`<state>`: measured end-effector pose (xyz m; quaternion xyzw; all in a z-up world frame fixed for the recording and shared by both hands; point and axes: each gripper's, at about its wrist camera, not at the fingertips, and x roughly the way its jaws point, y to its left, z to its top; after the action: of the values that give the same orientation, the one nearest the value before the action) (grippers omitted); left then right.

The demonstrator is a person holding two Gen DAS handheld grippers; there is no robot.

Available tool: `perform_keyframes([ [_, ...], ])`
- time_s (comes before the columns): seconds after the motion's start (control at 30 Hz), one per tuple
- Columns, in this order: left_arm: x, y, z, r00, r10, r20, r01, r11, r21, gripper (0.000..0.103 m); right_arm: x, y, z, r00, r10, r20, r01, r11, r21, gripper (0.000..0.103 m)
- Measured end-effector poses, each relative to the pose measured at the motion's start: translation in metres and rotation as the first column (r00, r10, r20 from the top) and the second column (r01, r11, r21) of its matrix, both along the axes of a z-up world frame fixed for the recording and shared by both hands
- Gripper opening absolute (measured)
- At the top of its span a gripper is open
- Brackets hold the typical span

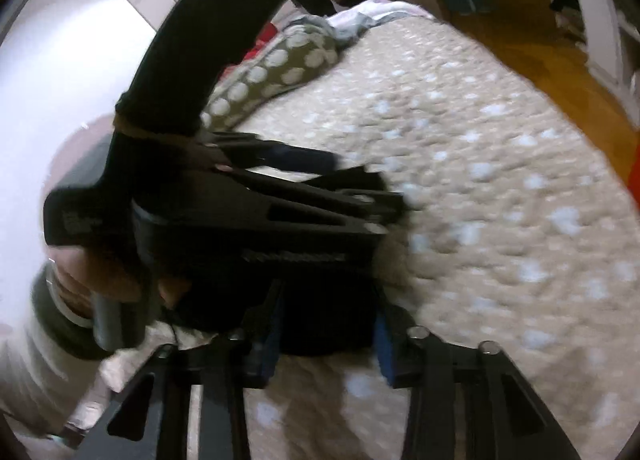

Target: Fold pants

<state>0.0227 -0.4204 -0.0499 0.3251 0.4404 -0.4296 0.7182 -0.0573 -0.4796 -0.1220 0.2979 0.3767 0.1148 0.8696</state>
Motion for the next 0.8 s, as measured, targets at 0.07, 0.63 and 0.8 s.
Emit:
perform_keyframes([
  [0.07,-0.003,0.003,0.005,1.0,-0.008,-0.008,0.008,1.0,-0.016,0.033,-0.002,0.003,0.002,1.0,-0.009,0.017,0.009,1.0,0.01,0.016],
  [0.63,0.051,0.267,0.107,0.895,0.446,0.002,-0.435,0.874,-0.216,0.031,0.054,0.149,0.102,0.904,0.359,0.233,-0.352,0.933,-0.076,0.013],
  [0.8,0.055,0.341,0.074,0.793,0.605,-0.078,-0.608,0.774,-0.177,0.051,0.101,0.237,0.063,0.862,0.486,0.143,-0.482,0.874,-0.067,0.019],
])
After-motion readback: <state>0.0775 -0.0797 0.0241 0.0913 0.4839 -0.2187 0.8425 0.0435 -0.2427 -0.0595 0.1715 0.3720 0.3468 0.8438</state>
